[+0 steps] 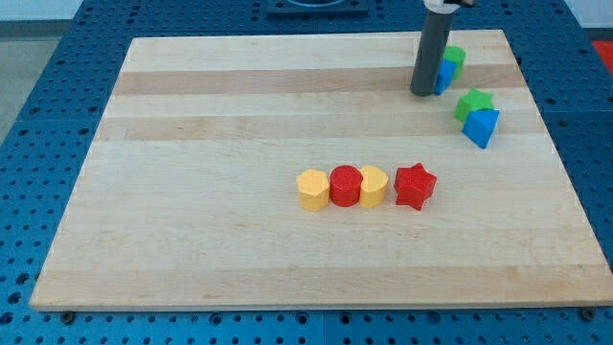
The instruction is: Place the blue cube to the bottom of the green circle
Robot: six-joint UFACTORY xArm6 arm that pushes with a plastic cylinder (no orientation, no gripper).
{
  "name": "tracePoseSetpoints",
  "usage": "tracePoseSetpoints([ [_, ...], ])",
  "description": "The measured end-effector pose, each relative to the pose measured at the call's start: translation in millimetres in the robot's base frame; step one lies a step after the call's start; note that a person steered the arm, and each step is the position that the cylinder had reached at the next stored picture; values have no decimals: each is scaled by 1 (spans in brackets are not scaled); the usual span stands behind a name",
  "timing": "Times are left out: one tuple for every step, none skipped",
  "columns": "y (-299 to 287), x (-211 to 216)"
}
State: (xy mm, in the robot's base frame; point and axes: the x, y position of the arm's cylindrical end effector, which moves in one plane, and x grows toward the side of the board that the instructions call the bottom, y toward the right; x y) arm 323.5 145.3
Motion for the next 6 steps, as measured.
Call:
tracePoseSetpoints([
  [-24,0],
  [-39,-21],
  [-30,-44],
  [-9,-43],
  [3,-25],
  [6,-10],
])
